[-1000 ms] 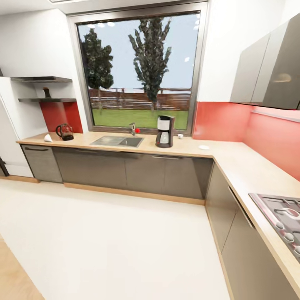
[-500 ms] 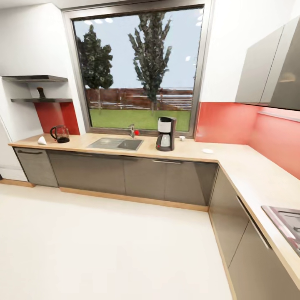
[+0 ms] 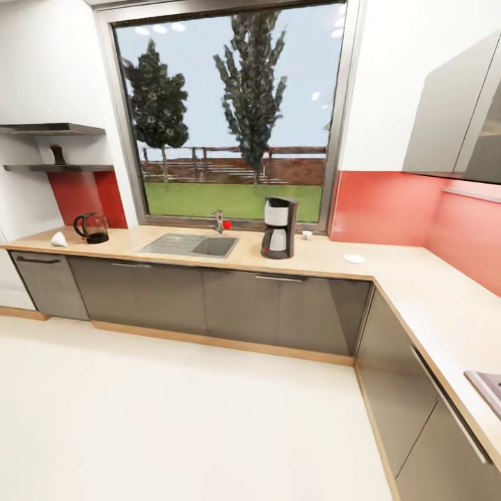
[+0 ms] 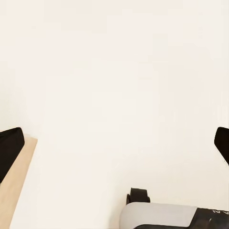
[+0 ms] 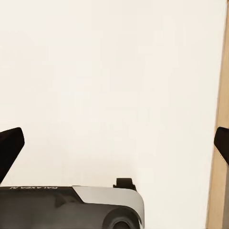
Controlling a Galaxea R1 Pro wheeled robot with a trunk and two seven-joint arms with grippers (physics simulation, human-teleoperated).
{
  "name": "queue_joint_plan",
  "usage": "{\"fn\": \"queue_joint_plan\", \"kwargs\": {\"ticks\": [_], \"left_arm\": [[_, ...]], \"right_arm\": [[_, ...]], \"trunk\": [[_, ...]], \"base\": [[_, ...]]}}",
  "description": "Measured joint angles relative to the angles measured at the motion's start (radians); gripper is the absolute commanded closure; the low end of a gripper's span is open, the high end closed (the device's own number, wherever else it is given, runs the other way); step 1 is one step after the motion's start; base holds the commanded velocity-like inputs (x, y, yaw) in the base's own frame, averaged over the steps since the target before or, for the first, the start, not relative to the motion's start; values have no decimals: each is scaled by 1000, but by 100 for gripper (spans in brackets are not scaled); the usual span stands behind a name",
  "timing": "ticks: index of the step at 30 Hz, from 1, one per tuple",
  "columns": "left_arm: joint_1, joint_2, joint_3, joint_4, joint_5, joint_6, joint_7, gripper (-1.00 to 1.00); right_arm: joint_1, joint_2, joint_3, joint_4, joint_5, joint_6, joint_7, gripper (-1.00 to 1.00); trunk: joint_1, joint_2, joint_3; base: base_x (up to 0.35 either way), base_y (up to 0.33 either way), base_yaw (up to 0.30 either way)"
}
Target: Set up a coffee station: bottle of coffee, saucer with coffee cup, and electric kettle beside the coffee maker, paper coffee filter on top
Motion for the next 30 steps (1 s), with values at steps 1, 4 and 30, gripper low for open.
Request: {"fn": "queue_joint_plan", "kwargs": {"ticks": [1,4,30], "left_arm": [[0,0,0,0,0,0,0,-100],[0,0,0,0,0,0,0,-100],[0,0,0,0,0,0,0,-100]], "right_arm": [[0,0,0,0,0,0,0,-100],[0,0,0,0,0,0,0,-100],[0,0,0,0,0,-1,0,-100]], "trunk": [[0,0,0],[0,0,0],[0,0,0]], "base": [[334,0,0],[334,0,0],[334,0,78]]}}
